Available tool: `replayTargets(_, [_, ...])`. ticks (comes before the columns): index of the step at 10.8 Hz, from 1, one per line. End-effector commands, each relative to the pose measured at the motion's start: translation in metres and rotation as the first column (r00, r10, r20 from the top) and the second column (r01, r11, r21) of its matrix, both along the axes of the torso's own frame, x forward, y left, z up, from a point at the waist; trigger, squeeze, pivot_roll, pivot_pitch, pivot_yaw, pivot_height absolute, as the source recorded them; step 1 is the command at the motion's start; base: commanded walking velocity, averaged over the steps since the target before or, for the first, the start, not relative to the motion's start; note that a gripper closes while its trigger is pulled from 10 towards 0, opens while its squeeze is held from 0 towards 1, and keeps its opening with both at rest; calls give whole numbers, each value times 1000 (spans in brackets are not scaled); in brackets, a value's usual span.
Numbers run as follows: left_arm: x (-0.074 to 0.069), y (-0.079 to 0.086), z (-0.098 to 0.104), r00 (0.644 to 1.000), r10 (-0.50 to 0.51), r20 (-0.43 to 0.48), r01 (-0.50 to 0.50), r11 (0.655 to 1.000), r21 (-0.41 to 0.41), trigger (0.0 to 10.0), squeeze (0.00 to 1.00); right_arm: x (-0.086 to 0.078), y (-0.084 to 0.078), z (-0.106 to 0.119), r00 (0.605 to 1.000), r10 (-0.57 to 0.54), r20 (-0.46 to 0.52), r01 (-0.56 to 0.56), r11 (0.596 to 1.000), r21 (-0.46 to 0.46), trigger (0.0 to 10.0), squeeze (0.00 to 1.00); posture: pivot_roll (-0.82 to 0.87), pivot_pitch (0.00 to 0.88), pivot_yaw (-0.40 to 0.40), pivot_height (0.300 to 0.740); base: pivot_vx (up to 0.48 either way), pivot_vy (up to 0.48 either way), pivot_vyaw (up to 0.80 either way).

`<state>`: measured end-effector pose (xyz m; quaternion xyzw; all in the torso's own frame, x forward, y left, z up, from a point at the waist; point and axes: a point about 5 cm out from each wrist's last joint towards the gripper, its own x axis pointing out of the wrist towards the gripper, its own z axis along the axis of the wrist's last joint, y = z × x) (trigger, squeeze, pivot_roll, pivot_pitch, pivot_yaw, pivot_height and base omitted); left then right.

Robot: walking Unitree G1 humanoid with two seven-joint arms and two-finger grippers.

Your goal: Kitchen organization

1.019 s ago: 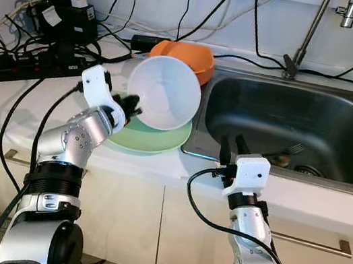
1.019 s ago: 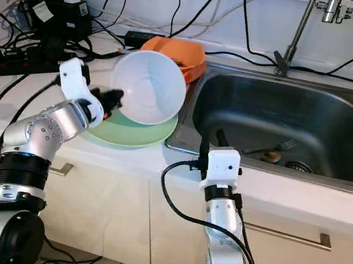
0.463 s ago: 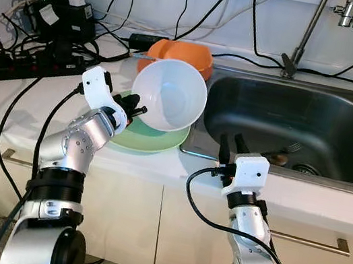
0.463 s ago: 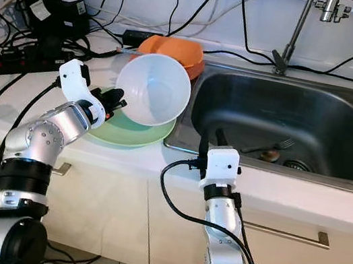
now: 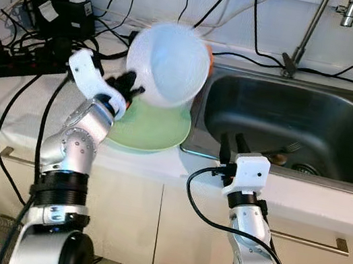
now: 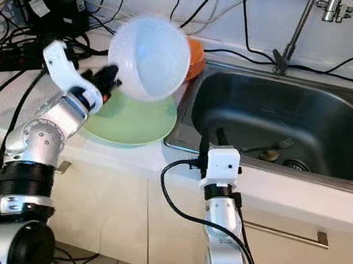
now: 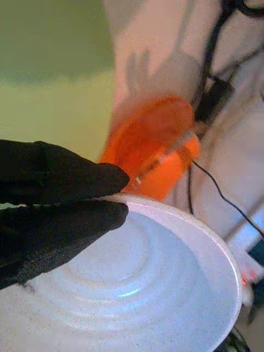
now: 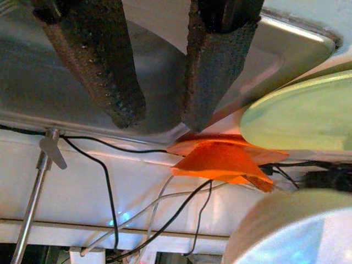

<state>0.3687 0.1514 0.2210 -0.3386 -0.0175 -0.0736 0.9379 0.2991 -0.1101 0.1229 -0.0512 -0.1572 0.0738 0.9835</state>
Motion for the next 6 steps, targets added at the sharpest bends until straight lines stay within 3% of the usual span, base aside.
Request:
replayTargets(1, [-3, -1, 13, 997, -2, 82, 2, 1000, -1, 10000, 0, 6, -3, 3, 1000, -24, -10, 24, 1000, 15, 10000, 0, 35, 0, 78, 740, 0, 0, 0])
replayTargets(3, [-6, -10, 17, 991, -21, 133, 19, 1000, 14, 10000, 0, 14, -13, 21, 998, -55, 17, 53, 995, 83, 10000, 0, 29, 0, 80, 740, 0, 0, 0])
replayTargets(4, [-6, -14, 17, 989, -33, 143, 29, 999, 30, 10000, 0, 21, -22, 33, 996, -84, 39, 82, 994, 69, 10000, 0, 25, 0, 81, 740, 0, 0, 0])
replayTargets(5, [-7, -17, 16, 989, -37, 142, 33, 999, 32, 10000, 0, 23, -25, 38, 995, -87, 49, 83, 994, 76, 10000, 1000, 25, 0, 81, 740, 0, 0, 0])
replayTargets(6, [-7, -20, 15, 988, -47, 147, 41, 998, 44, 10000, 0, 25, -29, 46, 993, -98, 67, 92, 992, 87, 10000, 1000, 25, 0, 81, 740, 0, 0, 0])
